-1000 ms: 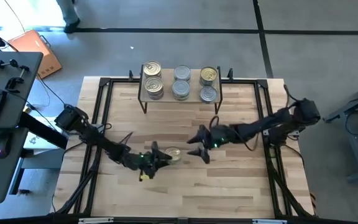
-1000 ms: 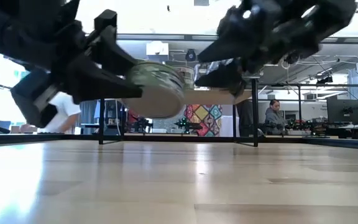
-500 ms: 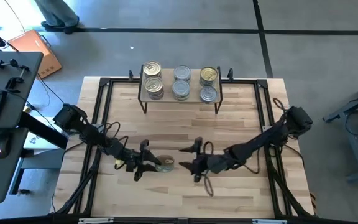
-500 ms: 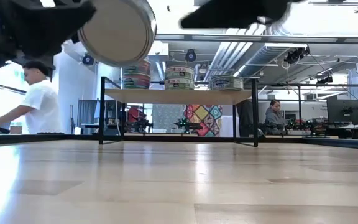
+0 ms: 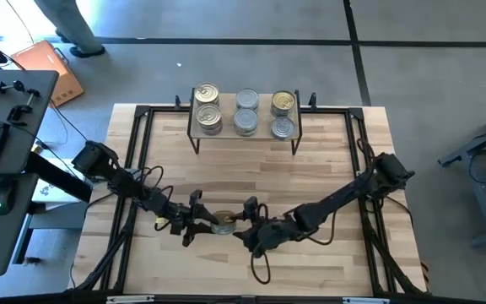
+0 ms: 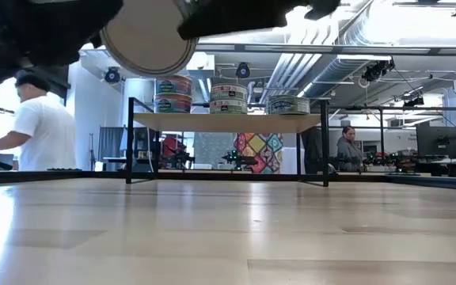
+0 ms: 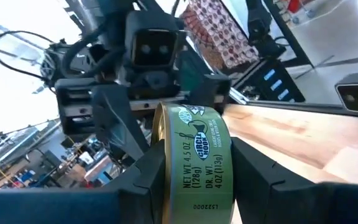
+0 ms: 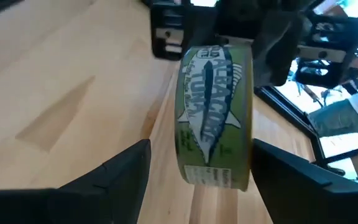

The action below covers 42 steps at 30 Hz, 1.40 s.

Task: Stack canned seafood by type on shelf
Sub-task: Stack the green tuna can on top of the green tuna can on the shelf

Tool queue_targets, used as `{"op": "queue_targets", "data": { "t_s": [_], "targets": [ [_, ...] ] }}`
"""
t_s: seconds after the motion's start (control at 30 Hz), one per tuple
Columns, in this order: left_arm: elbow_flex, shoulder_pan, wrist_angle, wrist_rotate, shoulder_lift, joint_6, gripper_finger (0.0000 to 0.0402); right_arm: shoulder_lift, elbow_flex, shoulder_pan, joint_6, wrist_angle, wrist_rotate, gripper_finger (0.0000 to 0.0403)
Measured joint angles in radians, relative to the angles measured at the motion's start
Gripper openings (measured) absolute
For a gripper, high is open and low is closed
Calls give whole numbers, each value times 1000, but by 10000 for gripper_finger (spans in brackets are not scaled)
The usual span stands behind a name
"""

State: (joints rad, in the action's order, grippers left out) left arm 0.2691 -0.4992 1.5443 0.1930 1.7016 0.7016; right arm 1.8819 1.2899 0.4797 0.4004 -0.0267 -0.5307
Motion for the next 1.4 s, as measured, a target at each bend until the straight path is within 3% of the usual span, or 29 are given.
{"op": "queue_targets", "data": {
  "t_s": [0.23,0.5,0.67,0.77,0.93,1.1,1.27,1.4],
  "targets": [
    [2,1,4,6,0,10,120,11,-1,1,-88,-66,-56,243],
    [2,0,6,3,0,-11,132,11,-1,-8,-85,-81,-15,125],
    [2,1,-23,33,0,-36,139,11,18,8,-103,-35,-51,123],
    [5,1,-51,84,-1,-59,154,7,84,29,-174,118,-96,123],
    [0,2,-112,190,1,-66,188,-12,246,62,-388,576,-181,123],
    [0,2,-160,234,0,-89,204,-12,386,63,-571,1073,-377,123],
    [0,2,-171,232,0,-138,206,-13,466,-23,-748,1510,-522,123],
    [0,2,-181,231,0,-150,206,-17,459,-150,-705,1590,-561,123]
  ]
}}
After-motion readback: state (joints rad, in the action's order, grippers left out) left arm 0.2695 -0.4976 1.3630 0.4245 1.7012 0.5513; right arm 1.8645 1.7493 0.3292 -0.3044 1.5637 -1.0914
